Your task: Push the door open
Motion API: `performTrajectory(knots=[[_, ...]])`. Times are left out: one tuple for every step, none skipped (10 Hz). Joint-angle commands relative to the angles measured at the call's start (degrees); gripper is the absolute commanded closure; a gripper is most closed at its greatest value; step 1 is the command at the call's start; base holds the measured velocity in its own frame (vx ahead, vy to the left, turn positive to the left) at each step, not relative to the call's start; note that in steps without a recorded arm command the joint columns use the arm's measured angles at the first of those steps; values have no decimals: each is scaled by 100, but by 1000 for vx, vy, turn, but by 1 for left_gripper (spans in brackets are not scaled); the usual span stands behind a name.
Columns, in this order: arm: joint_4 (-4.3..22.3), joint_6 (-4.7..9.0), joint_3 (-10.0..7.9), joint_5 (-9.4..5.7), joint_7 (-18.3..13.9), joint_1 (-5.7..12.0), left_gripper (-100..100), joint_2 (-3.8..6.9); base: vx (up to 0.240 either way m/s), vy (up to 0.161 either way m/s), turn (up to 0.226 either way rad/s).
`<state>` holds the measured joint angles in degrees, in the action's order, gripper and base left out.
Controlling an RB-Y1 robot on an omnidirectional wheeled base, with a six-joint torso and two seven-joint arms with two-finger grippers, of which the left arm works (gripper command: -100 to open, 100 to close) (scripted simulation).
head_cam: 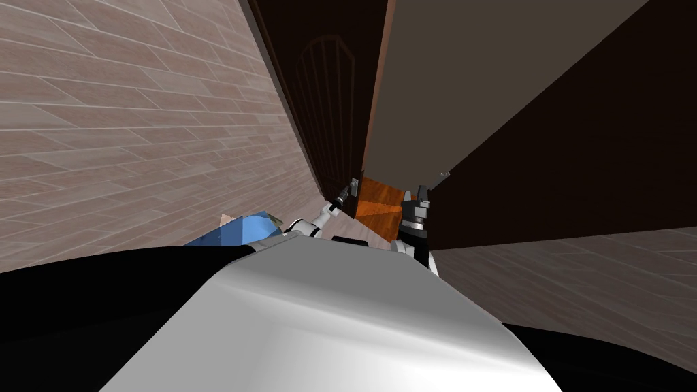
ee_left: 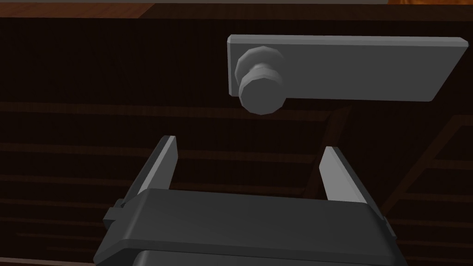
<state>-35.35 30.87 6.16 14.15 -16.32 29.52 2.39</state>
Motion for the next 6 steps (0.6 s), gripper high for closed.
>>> performTrajectory(knots=[[11,1,7,-4,-3,7,-100,0,0,0,0],[11,1,7,-4,-3,7,-100,0,-1,-3,-12],[11,1,7,-4,-3,7,-100,0,-4,-3,-14],[11,1,7,-4,-3,7,-100,0,0,0,0],[11,1,7,-4,-3,7,-100,0,11,5,24],[11,1,7,-4,-3,7,-100,0,0,0,0]])
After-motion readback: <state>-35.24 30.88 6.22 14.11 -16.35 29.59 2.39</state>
